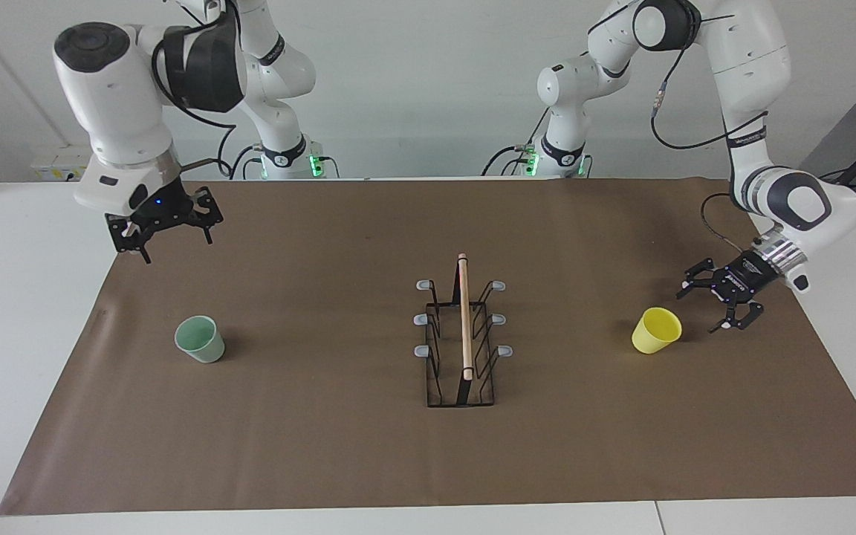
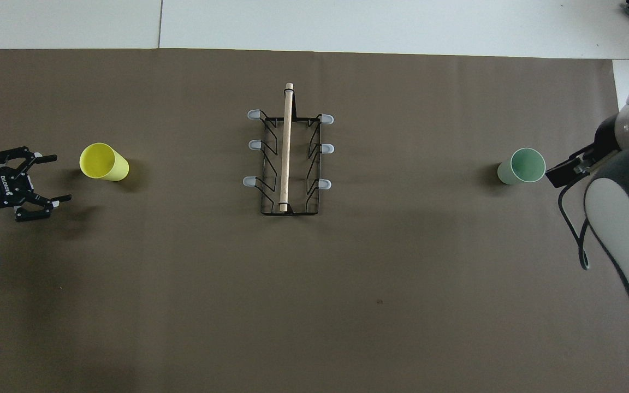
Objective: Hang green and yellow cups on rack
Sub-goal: 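Reach the left gripper to the yellow cup while the right gripper approaches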
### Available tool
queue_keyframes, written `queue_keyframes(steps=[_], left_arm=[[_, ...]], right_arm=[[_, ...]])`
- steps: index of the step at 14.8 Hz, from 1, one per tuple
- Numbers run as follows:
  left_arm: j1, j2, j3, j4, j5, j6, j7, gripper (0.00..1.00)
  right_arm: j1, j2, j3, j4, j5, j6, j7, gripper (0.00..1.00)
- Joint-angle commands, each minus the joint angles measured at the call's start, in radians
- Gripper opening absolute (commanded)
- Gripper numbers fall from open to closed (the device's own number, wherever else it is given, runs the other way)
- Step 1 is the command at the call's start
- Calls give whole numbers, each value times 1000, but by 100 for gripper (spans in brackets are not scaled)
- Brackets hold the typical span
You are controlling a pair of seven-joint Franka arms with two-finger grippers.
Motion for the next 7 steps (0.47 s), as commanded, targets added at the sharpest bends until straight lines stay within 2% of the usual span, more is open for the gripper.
queue_keyframes(steps=[1, 3, 5, 7], left_arm=[[32, -43, -22, -94, -101, 27, -8, 100], [46, -28, -28, -96, -151, 18, -3, 100], [47, -26, -42, -102, -211, 9, 29, 100], [49, -25, -65, -125, -272, 3, 107, 100]], right_arm=[[46, 28, 2, -58, -103, 84, -96, 100], [79, 67, 2, -58, -178, 129, -128, 100], [128, 117, 2, -70, -312, 208, -239, 100], [168, 128, 2, -126, -418, 247, -257, 100]])
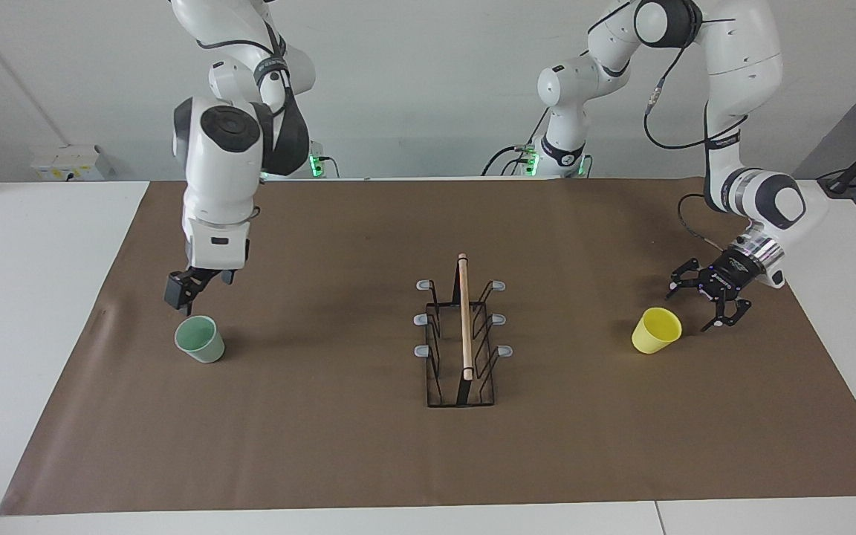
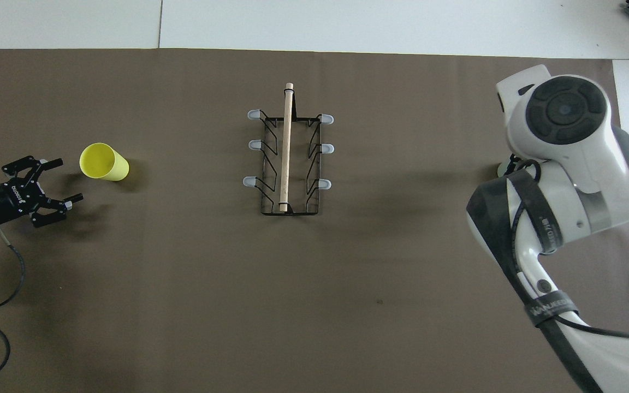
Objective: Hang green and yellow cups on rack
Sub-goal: 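Reach the left gripper to the yellow cup while the right gripper approaches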
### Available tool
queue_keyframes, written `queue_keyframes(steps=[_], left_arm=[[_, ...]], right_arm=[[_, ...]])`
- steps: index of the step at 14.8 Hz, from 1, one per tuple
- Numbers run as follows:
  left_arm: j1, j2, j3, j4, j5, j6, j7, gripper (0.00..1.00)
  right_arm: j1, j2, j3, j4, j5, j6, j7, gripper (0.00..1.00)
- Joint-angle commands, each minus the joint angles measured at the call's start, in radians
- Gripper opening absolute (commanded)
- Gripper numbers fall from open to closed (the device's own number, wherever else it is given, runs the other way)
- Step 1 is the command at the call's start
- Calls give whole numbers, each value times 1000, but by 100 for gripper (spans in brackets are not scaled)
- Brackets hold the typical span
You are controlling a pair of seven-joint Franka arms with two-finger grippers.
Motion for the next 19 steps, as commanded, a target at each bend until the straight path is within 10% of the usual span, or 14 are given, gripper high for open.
queue_keyframes(steps=[1, 6, 19], left_arm=[[17, -16, -40, -58, -86, -1, 109, 100], [16, -4, -57, -73, -131, -1, 140, 100], [4, 44, -99, -78, -286, 11, 238, 100]], right_arm=[[36, 12, -3, -82, -151, 73, -64, 100], [50, 19, -3, -254, -405, 212, -95, 100], [27, 183, -3, -325, -718, 221, -27, 100]])
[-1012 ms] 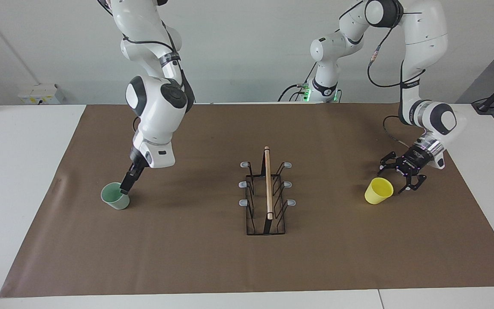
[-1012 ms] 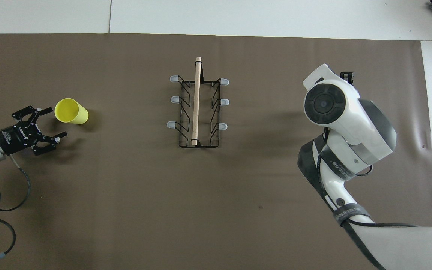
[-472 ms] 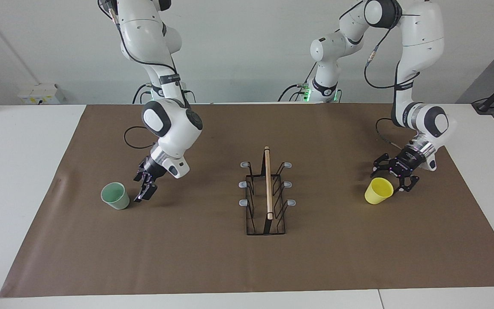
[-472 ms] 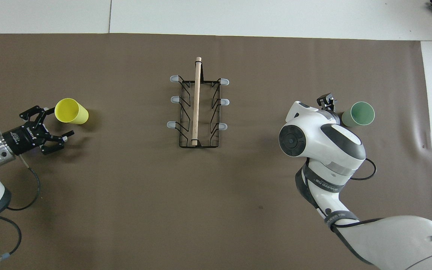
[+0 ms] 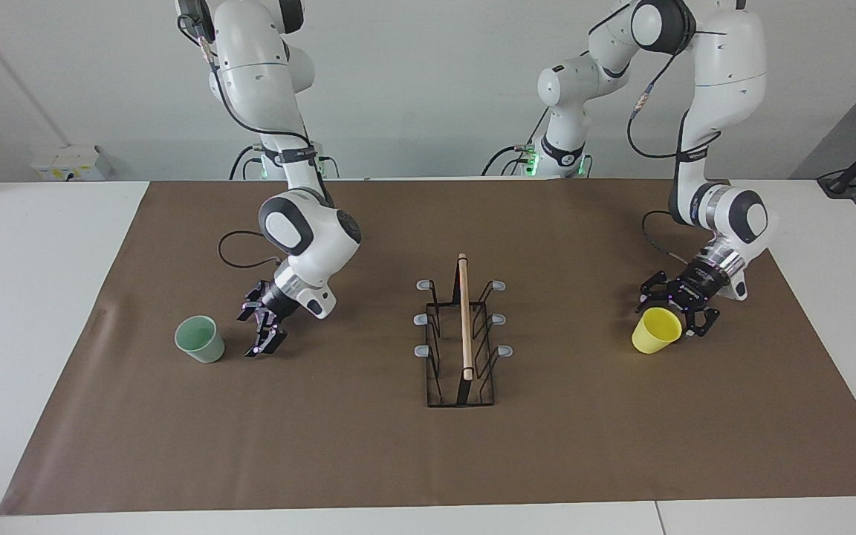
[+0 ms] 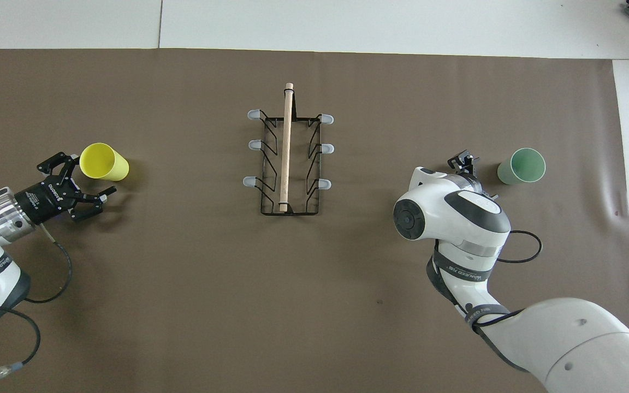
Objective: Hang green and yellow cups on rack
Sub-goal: 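Grasp the yellow cup with the left gripper while the right gripper grasps green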
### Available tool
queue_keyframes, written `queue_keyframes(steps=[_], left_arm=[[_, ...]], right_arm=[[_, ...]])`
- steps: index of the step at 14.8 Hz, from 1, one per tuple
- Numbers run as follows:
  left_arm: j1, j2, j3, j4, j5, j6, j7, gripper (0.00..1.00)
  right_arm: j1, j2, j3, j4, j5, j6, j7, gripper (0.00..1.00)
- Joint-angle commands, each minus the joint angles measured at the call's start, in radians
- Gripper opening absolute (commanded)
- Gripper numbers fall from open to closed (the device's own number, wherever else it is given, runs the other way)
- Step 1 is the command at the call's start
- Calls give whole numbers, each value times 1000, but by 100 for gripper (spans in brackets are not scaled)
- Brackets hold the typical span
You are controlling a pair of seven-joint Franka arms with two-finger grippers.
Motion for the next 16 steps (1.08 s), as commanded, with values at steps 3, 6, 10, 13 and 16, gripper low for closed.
queue_keyframes(steps=[3, 6, 10, 13, 16], left_arm=[[3, 13, -22, -9, -72, 13, 63, 100], [1, 27, -28, -5, -81, 14, 80, 100], [-1, 45, -35, 0, -109, 16, 114, 100], [-2, 54, -43, 2, -126, 17, 133, 100], [-2, 59, -57, 5, -147, 29, 141, 100]], right_arm=[[-59, -6, 1, -27, -152, 19, 64, 100], [-94, -6, 2, -32, -215, 21, 148, 100], [-117, -7, 2, -41, -261, 22, 213, 100], [-145, -6, 2, -50, -316, 50, 265, 100], [-180, -4, 2, -55, -361, 76, 283, 100]])
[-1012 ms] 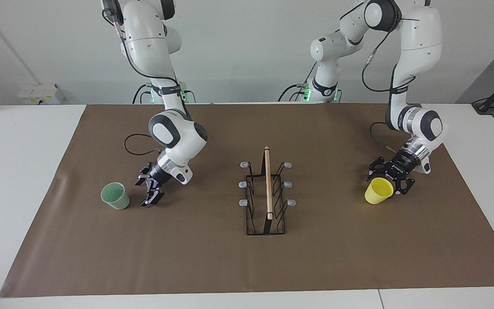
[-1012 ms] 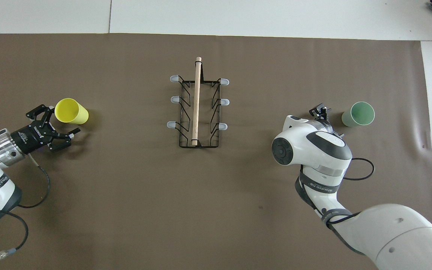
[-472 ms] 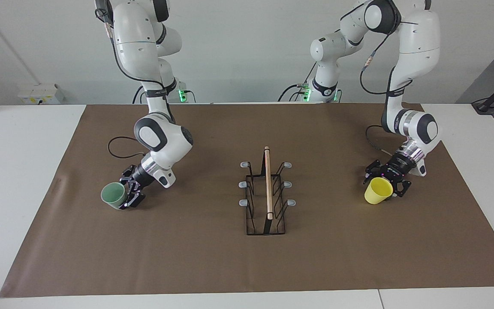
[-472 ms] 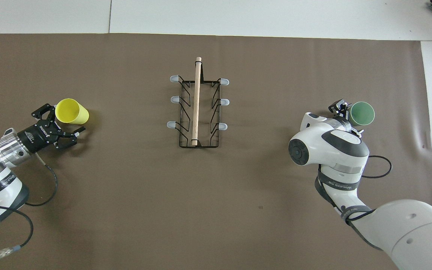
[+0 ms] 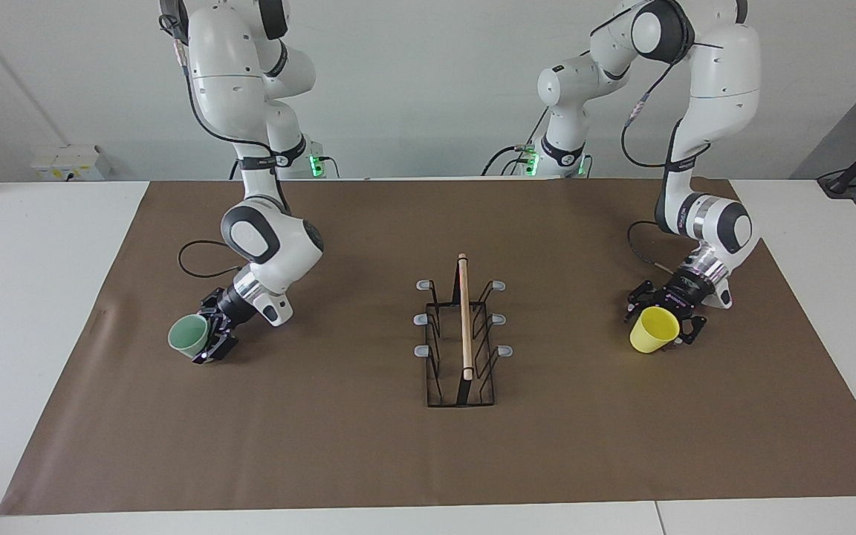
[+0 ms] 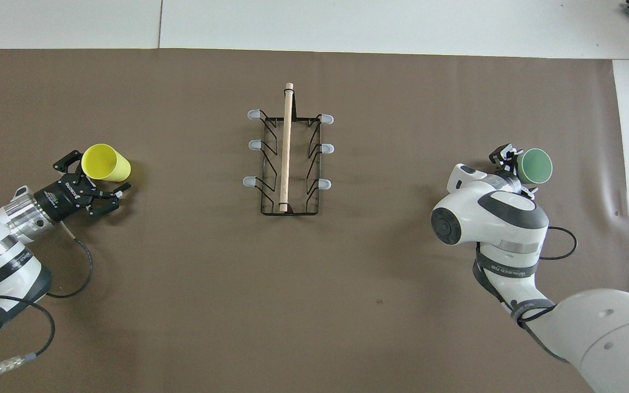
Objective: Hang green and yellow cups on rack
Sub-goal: 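Grasp the yellow cup with the left gripper while the right gripper grasps green, then lift the green cup with the right gripper toward the rack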
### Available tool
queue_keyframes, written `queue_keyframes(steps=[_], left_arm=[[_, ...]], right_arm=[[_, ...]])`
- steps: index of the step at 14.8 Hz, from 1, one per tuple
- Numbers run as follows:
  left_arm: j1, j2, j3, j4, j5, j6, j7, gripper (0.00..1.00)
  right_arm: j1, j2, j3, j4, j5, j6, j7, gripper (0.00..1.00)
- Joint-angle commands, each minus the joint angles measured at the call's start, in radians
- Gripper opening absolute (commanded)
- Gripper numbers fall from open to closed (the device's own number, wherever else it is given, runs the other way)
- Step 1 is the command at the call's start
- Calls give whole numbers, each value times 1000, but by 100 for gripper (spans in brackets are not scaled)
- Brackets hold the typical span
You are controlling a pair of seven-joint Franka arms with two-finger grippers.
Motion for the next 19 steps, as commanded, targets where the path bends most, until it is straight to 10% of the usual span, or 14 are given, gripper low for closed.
queue_keyframes(steps=[1, 2, 3, 10, 12, 19], left_arm=[[0, 11, -16, 8, -37, 26, 24, 100], [0, 11, -17, 11, -45, 27, 24, 100], [-1, 12, -17, 14, -49, 32, 24, 98], [0, 23, -45, 22, -85, 76, 47, 76], [2, 23, -48, 20, -86, 84, 47, 4], [15, -15, -39, 54, -33, 104, 83, 0]], right_arm=[[-46, -4, 6, -14, -90, 45, 41, 93], [-53, -4, 6, -14, -111, 51, 40, 58], [-54, -4, 6, -14, -114, 49, 40, 1], [-63, -4, 7, 40, -64, 57, -58, 0], [-53, -13, 7, 63, 43, 57, -123, 0], [-47, -88, 70, 87, 304, 69, -236, 0]])
